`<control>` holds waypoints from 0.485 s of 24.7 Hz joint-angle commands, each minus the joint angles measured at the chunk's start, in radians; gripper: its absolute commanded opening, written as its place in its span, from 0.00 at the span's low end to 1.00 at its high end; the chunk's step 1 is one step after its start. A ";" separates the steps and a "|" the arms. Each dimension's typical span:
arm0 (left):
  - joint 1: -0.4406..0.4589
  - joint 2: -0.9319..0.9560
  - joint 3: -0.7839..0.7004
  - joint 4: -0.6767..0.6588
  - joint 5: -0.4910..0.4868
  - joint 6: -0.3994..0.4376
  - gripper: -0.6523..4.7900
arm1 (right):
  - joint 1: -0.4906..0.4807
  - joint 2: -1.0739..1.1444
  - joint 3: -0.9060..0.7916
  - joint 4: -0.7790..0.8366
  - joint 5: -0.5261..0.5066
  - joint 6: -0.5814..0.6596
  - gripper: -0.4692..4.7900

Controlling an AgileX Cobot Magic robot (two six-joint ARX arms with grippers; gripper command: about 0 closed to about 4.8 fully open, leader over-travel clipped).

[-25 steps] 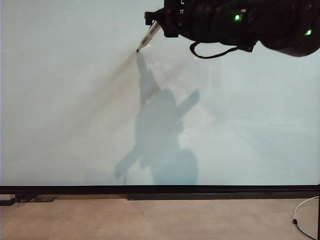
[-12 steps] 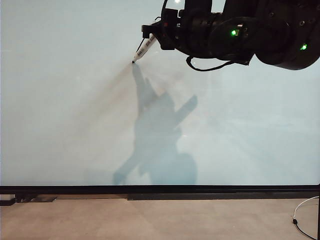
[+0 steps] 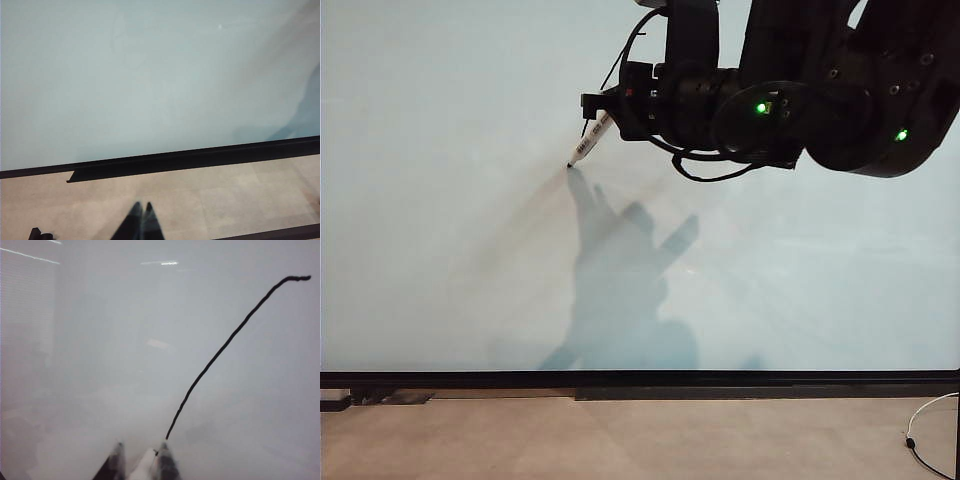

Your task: Pick up the pen on the shelf to the right of the whiteboard and draw a triangle.

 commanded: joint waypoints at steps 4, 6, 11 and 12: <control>0.000 0.000 0.003 0.006 0.003 0.001 0.11 | 0.022 0.042 0.047 0.001 0.031 0.003 0.08; 0.000 0.000 0.003 0.006 0.003 0.001 0.11 | 0.027 0.053 0.049 0.001 0.034 0.003 0.08; 0.000 0.000 0.003 0.006 0.003 0.001 0.11 | 0.032 0.083 0.053 0.002 0.038 0.011 0.08; 0.000 0.000 0.003 0.006 0.003 0.001 0.11 | 0.032 0.086 0.053 0.001 0.039 0.011 0.08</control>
